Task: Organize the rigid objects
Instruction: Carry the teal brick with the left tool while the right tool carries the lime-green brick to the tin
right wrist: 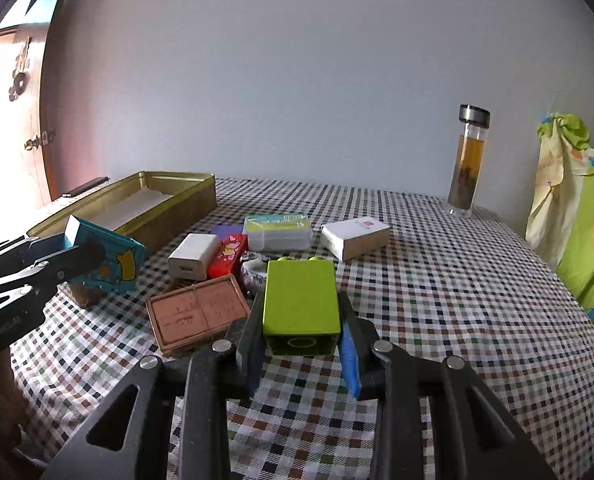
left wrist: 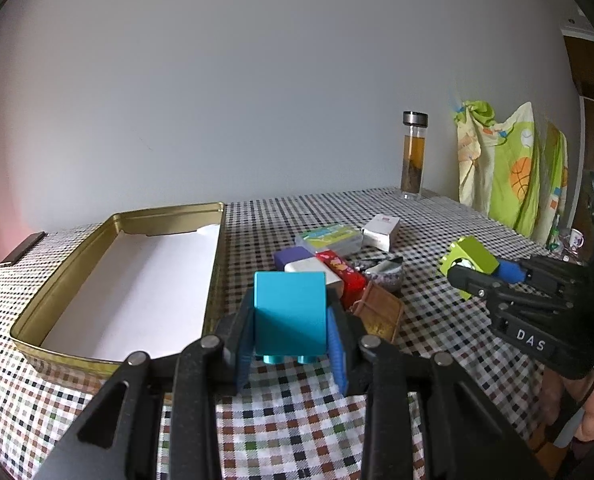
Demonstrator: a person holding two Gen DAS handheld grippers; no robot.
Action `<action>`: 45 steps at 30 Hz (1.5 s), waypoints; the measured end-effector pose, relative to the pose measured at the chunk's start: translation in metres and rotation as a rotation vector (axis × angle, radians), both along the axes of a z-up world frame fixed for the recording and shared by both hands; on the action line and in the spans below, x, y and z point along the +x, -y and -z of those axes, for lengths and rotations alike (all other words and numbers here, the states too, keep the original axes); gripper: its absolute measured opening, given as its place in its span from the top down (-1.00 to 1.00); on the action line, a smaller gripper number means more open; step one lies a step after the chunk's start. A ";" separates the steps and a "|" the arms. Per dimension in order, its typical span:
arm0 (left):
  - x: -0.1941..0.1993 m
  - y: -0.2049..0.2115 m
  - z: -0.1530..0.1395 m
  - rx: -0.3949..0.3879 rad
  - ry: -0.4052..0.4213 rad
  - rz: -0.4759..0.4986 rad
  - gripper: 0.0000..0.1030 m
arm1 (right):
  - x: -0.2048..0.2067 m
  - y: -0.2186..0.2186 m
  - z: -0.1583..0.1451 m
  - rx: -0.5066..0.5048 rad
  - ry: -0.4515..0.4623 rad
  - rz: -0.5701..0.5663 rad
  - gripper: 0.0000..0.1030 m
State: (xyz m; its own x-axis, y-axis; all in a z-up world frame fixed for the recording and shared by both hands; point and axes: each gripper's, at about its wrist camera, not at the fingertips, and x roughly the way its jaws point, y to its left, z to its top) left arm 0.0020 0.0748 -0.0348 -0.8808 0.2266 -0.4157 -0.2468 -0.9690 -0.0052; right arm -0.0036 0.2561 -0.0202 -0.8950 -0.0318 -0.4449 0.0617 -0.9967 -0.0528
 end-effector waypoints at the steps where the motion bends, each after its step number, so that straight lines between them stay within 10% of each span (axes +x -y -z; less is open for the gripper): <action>1: 0.001 0.000 0.000 0.000 -0.004 -0.001 0.41 | 0.001 0.000 0.000 0.001 -0.008 0.001 0.34; 45: 0.020 0.004 -0.007 0.008 -0.136 -0.018 0.41 | 0.036 0.001 -0.008 0.013 -0.233 0.023 0.34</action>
